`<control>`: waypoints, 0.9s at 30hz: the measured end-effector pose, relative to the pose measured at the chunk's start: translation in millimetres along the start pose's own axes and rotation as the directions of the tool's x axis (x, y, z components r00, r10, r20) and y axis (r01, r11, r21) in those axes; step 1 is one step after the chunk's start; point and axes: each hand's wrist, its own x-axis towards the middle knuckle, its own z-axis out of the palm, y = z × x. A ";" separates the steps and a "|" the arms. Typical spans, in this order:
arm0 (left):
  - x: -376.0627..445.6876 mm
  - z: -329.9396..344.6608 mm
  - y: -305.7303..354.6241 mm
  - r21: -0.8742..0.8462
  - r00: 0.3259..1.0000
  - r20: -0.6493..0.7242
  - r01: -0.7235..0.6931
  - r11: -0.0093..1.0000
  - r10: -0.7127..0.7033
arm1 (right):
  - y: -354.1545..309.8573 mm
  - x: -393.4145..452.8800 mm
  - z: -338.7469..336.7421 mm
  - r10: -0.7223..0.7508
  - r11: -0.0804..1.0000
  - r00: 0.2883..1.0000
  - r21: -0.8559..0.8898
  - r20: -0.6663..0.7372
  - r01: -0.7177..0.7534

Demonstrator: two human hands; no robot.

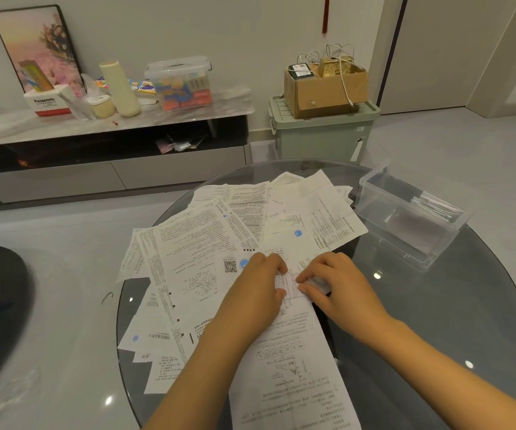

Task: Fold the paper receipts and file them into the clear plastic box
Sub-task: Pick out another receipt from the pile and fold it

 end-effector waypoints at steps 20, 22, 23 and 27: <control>1.0 -10.4 8.5 0.050 0.994 -0.109 -0.027 0.998 0.033 | -6.1 6.2 -18.7 -0.199 0.967 0.976 -0.179 -0.092 0.180; 2.0 -12.1 11.8 0.011 0.993 -0.119 -0.020 1.000 0.021 | -6.3 6.3 -23.6 -0.205 0.970 0.974 -0.152 -0.098 0.189; 3.0 -13.1 13.7 0.007 0.993 -0.119 -0.020 1.000 0.021 | -5.6 6.0 -26.4 -0.211 0.969 0.973 -0.148 -0.094 0.195; 6.3 -15.1 20.7 0.022 0.996 -0.082 -0.029 0.999 0.030 | -2.3 6.3 -33.9 -0.173 0.983 0.981 -0.072 -0.091 0.167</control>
